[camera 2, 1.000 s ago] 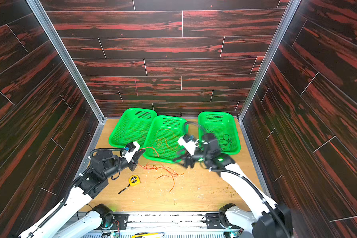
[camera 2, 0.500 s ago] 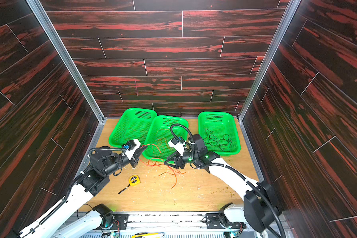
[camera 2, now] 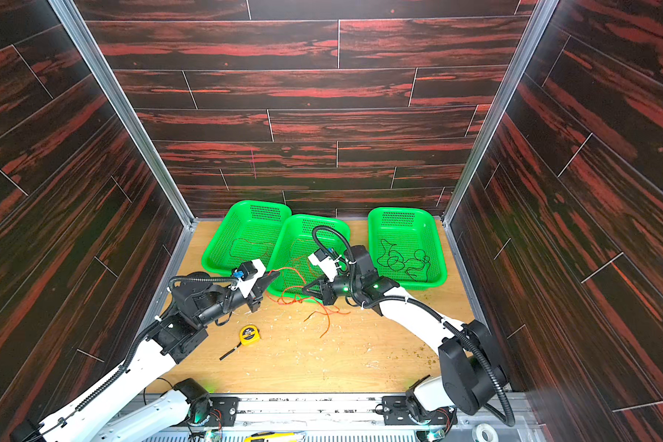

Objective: Untangle and sort cables by color
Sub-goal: Untie the cable.

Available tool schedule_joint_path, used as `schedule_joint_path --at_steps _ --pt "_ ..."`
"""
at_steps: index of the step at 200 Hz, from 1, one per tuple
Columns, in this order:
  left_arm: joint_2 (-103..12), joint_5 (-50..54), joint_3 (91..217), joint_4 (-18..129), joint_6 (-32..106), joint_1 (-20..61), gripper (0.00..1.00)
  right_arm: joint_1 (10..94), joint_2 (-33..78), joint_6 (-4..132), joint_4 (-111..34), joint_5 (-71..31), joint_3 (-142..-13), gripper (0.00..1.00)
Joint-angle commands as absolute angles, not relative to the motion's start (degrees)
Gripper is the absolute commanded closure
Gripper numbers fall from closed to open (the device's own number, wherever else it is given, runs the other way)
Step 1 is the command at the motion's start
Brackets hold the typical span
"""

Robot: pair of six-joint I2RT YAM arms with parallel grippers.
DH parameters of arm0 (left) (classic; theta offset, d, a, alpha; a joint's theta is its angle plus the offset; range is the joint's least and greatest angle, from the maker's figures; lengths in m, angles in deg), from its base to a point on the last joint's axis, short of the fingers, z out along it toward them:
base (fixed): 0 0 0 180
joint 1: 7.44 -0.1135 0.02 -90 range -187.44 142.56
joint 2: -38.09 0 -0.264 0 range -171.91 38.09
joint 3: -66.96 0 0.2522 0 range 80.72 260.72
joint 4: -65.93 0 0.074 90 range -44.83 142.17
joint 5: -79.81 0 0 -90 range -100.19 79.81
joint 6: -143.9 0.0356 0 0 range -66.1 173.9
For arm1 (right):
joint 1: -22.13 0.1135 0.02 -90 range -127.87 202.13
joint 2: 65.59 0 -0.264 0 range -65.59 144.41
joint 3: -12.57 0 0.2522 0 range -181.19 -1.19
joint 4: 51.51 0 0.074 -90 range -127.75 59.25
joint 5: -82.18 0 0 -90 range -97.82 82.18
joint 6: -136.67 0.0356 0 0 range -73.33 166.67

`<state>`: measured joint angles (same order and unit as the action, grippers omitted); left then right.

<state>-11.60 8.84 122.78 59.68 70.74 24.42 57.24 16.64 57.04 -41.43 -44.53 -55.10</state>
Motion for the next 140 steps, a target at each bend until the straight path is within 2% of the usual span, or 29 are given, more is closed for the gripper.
schedule_joint_path --at_steps 1,61,140 --pt "-8.07 6.33 122.2 61.01 69.19 24.65 1.0 55.78 11.42 59.29 -43.77 -36.99 -52.29 1.0" --pt "-0.91 0.72 118.08 59.12 66.41 24.69 1.0 48.43 1.33 65.63 -45.88 -22.92 -43.11 1.0" --pt "5.48 -7.53 116.16 54.66 67.17 24.44 1.0 36.27 -9.95 63.35 -37.82 -19.66 -39.86 1.0"
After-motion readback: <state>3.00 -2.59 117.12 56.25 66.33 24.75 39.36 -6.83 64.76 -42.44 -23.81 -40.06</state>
